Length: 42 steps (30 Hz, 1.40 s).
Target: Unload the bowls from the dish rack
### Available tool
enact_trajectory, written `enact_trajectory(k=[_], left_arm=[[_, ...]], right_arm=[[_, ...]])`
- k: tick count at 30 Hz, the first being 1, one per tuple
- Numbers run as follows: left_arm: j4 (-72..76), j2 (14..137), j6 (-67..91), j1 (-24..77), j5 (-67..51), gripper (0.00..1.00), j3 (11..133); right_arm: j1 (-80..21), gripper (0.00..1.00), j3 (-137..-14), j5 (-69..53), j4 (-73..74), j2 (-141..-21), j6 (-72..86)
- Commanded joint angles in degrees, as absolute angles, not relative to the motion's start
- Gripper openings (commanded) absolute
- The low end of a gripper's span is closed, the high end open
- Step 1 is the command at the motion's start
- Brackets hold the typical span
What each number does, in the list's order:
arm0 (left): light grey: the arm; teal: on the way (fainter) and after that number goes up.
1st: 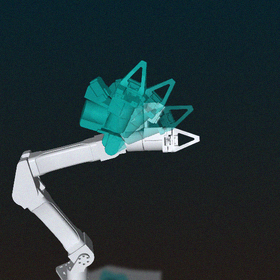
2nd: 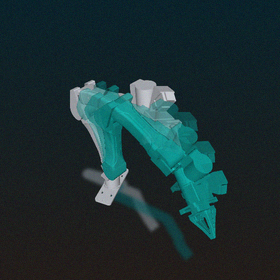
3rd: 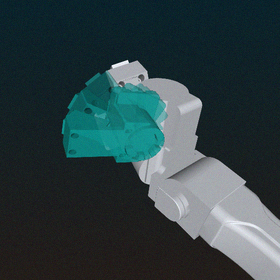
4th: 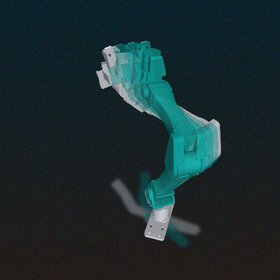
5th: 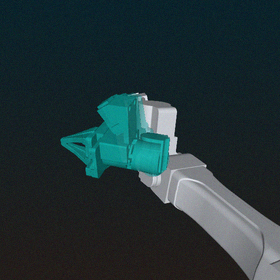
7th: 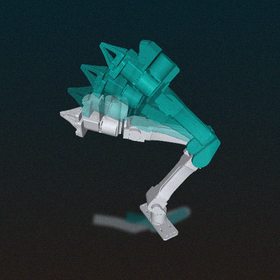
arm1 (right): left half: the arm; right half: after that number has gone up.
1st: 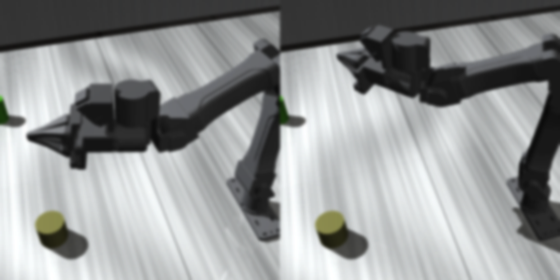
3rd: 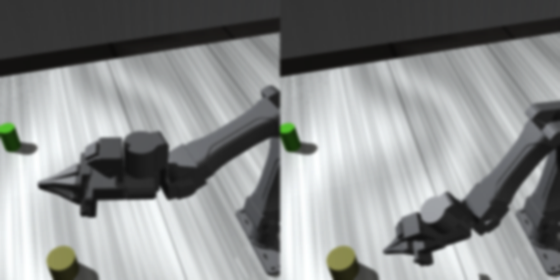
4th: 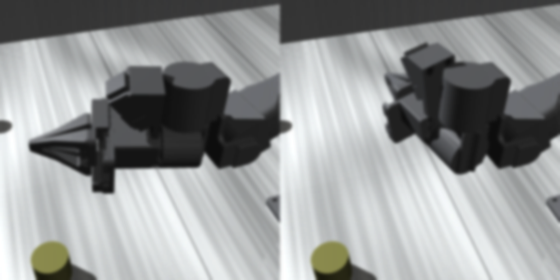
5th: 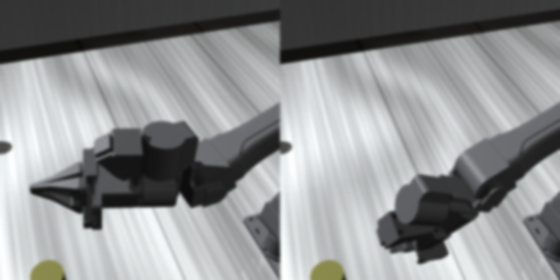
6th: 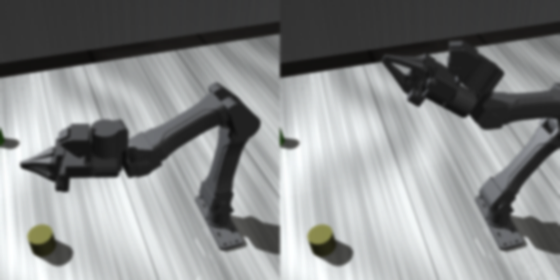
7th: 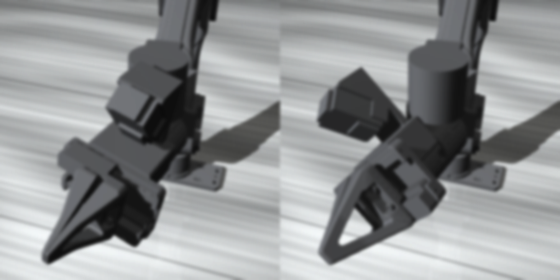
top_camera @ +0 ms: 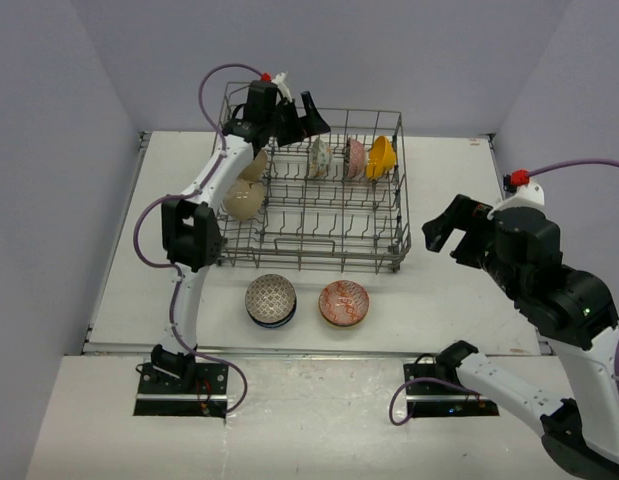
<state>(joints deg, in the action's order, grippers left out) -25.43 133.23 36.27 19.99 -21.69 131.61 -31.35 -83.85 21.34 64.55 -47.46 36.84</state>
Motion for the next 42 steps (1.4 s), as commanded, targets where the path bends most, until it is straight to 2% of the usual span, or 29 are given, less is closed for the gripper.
enact_trajectory(k=[1, 6, 17, 18, 23, 24, 27, 32, 35, 37, 40, 42], left_arm=[[-15.6, 134.9, 38.2, 20.0, -24.6, 1.0, 134.1], [-13.8, 138.1, 39.6, 19.3, -25.4, 0.95, 134.1], [-11.2, 143.1, 42.8, 19.7, -27.6, 0.76, 134.3], [-11.1, 143.6, 43.2, 19.8, -27.9, 0.69, 134.4], [-9.9, 144.7, 44.8, 20.0, -28.7, 0.49, 134.4], [-9.8, 144.8, 45.2, 20.0, -28.5, 0.38, 134.4], [-9.4, 144.8, 45.4, 20.0, -28.1, 0.28, 134.4], [-8.9, 145.0, 46.3, 19.3, -28.8, 0.26, 134.0], [-9.1, 145.2, 46.2, 19.3, -29.1, 0.2, 133.9], [-9.3, 145.1, 46.2, 19.3, -29.3, 0.09, 133.2], [-9.1, 144.3, 46.1, 19.3, -29.4, 0.01, 132.2], [-9.2, 143.5, 45.8, 19.2, -28.9, 0.0, 131.9]], right_arm=[[-31.1, 0.99, -84.5, 19.4, 62.6, -47.6, 37.6], [-31.1, 0.99, -85.2, 18.7, 62.6, -47.8, 36.8], [-31.1, 0.99, -84.1, 19.0, 62.6, -48.0, 35.1], [-31.1, 0.99, -83.8, 19.0, 62.4, -47.8, 35.0], [-31.1, 0.99, -82.9, 18.9, 62.1, -47.3, 34.9], [-31.1, 0.99, -83.0, 19.0, 62.1, -47.3, 34.7], [-31.0, 0.99, -83.1, 18.9, 61.9, -47.5, 34.3], [-31.1, 0.99, -83.8, 19.9, 61.3, -46.8, 33.2], [-31.1, 0.99, -84.1, 20.1, 61.3, -47.0, 32.4], [-31.1, 0.99, -84.1, 20.2, 61.3, -47.2, 32.4], [-31.1, 0.99, -84.4, 20.1, 61.3, -47.3, 32.3], [-31.1, 0.99, -84.5, 20.1, 61.3, -47.4, 32.1]])
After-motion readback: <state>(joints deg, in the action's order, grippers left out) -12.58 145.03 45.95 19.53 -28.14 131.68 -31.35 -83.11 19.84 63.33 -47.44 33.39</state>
